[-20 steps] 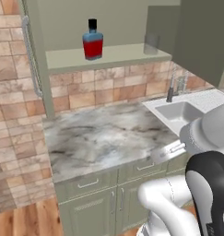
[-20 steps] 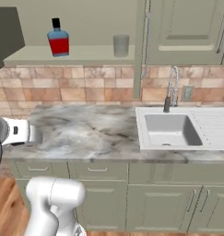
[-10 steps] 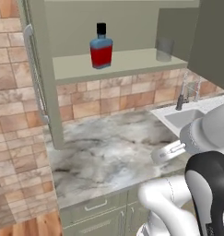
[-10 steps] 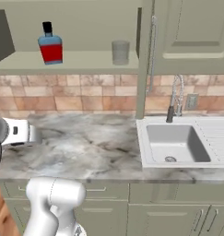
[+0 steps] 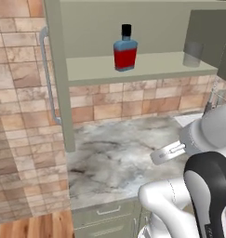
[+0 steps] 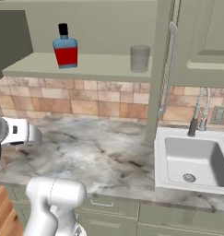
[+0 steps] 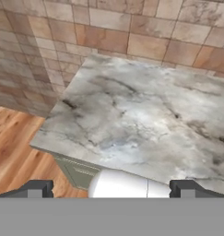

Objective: There is a bowl on the dining counter. Grab a lemon wedge from the fridge and place it in the bowl. Then get the liquor bottle and glass cup from the cabinet and place them next to the bowl.

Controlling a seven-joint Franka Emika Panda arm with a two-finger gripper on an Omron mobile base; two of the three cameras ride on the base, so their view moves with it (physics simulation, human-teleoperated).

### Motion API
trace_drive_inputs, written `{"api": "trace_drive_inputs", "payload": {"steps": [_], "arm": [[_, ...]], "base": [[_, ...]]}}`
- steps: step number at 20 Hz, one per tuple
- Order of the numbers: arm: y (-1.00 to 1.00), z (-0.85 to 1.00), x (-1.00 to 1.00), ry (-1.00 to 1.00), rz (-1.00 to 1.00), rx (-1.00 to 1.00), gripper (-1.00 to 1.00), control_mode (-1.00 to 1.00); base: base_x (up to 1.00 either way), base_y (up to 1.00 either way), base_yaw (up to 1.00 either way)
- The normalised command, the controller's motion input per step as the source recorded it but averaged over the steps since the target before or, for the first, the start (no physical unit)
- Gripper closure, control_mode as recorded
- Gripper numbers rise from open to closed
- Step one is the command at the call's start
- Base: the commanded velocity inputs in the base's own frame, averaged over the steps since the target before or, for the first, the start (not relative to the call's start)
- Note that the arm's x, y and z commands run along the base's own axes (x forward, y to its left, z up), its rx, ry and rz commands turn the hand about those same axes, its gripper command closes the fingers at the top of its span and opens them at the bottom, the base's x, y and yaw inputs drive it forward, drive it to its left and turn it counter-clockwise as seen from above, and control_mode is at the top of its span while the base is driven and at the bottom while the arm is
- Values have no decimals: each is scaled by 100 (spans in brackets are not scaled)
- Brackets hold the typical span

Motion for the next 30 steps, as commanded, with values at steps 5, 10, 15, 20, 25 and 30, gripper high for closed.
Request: {"api": "trace_drive_inputs", "payload": {"steps": [5,10,15,20,25,30], "arm": [[0,0,0,0,0,0,-100,100],[0,0,0,0,0,0,-100,100],[0,8,44,-10,1,5,-100,-100],[0,29,46,-33,13,13,-100,-100],[6,54,24,-28,14,11,-100,-100],[1,58,17,-23,5,6,-100,-100]], "base": [[73,2,12],[86,0,0],[36,0,0],[0,0,0],[0,0,0],[0,0,0]]}}
